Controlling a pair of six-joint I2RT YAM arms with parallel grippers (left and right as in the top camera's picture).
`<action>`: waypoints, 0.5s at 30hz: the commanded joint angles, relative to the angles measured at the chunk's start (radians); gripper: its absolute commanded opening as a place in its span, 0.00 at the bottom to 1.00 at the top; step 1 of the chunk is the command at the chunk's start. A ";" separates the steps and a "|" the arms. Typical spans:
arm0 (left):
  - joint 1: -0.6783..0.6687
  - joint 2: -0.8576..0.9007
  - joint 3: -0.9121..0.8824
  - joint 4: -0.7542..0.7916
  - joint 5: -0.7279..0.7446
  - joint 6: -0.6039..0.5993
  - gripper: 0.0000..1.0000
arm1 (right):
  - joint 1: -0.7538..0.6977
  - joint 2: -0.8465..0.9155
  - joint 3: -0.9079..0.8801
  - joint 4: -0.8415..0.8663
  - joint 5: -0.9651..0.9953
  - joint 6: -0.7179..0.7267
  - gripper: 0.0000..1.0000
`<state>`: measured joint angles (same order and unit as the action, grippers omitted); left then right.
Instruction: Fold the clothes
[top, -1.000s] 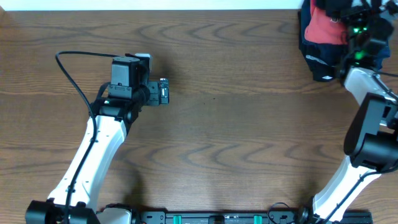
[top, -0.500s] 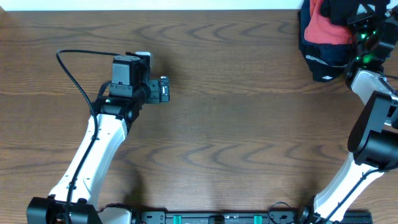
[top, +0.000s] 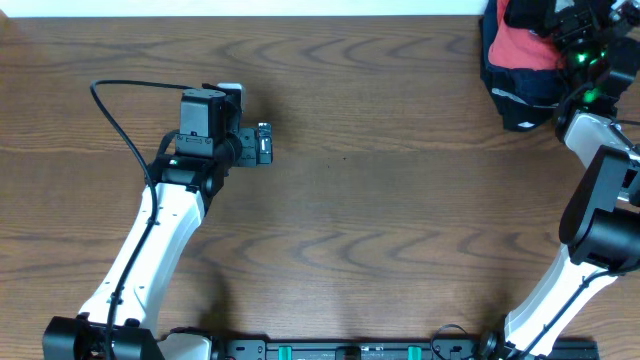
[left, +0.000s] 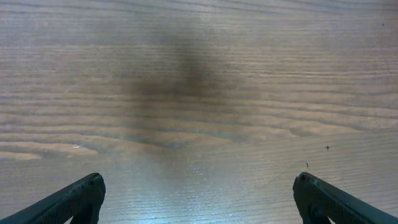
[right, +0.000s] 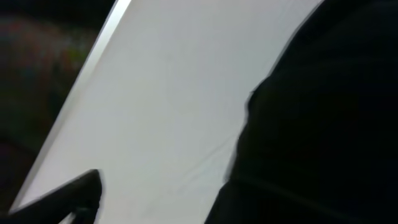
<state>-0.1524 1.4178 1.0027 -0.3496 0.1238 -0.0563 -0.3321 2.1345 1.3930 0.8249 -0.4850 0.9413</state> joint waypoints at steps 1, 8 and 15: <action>0.003 0.007 0.016 -0.005 -0.005 -0.010 0.98 | -0.003 -0.064 0.018 -0.010 -0.132 0.018 0.99; 0.003 0.007 0.016 -0.006 -0.005 -0.010 0.98 | -0.003 -0.195 0.018 -0.114 -0.178 0.050 0.99; 0.003 0.007 0.016 -0.008 -0.005 -0.010 0.98 | -0.010 -0.317 0.018 -0.227 -0.180 0.034 0.99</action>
<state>-0.1524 1.4178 1.0027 -0.3561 0.1238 -0.0563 -0.3321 1.8618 1.3941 0.6151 -0.6441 0.9848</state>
